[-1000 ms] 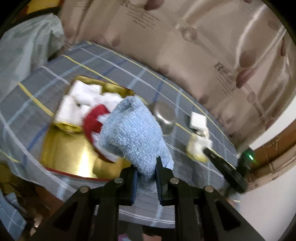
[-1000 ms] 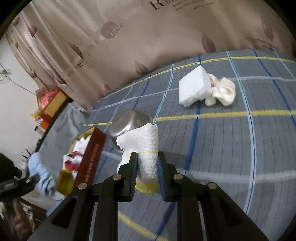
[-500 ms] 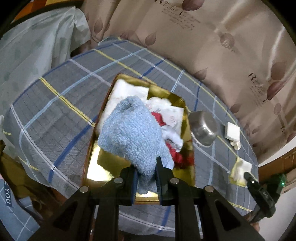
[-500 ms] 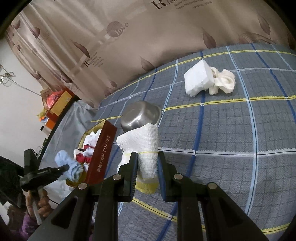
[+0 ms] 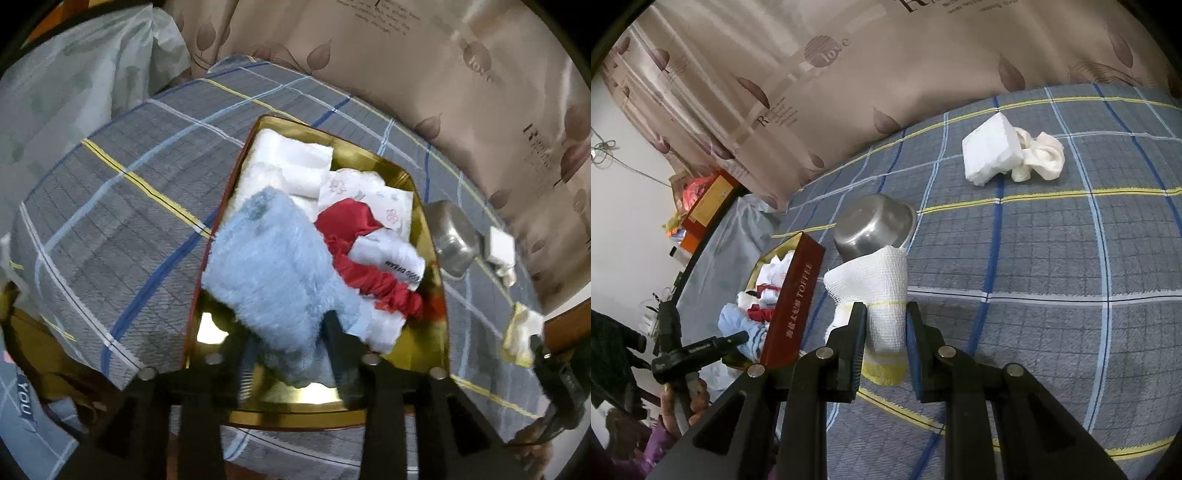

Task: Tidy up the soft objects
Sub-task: 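Release the blue towel into the gold tin with left while right carries the yellow-edged cloth, then lower the yellow-edged white cloth into the gold tin and open the right gripper, then reach the left gripper to the white square pad beside the scrunchie and grasp it, then lift the white square pad with the left gripper and hold it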

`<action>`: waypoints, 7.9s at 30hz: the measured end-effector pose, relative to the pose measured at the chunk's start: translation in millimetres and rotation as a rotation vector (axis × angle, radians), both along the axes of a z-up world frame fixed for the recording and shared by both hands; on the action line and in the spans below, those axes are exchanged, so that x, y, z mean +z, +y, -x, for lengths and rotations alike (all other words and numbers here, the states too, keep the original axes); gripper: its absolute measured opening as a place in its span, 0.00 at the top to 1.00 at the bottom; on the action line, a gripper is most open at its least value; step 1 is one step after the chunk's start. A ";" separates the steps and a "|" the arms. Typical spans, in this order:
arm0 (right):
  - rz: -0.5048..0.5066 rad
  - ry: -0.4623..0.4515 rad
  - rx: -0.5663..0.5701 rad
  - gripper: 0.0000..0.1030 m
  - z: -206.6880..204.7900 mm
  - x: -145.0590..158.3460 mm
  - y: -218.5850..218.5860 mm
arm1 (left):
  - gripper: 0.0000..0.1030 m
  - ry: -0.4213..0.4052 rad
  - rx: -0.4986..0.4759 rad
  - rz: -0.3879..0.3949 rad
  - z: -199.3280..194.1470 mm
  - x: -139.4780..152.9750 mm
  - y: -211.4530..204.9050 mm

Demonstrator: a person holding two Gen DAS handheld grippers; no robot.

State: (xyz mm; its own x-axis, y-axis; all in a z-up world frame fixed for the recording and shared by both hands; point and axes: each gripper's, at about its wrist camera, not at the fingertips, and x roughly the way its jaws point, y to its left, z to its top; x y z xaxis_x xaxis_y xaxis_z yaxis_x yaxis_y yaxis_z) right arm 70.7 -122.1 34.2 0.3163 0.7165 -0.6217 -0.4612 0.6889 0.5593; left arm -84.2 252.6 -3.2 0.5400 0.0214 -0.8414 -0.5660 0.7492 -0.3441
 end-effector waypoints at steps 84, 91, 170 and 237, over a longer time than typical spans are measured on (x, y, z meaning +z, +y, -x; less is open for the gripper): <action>0.272 -0.314 0.035 0.19 57.0 16.4 111.7 | 0.49 0.095 0.068 -0.368 76.2 30.6 -34.9; 0.596 -0.397 -0.261 0.08 13.2 -14.7 -13.3 | 0.49 0.108 0.053 -0.385 73.9 28.7 -41.7; 0.366 -0.385 -0.506 0.01 -36.2 -6.8 -181.7 | 0.77 -0.119 -0.601 -0.095 -261.4 46.4 -276.5; 0.391 -0.348 -0.475 0.01 -43.4 -12.6 -178.6 | 0.81 -0.047 -0.743 -0.006 -167.9 5.1 -281.4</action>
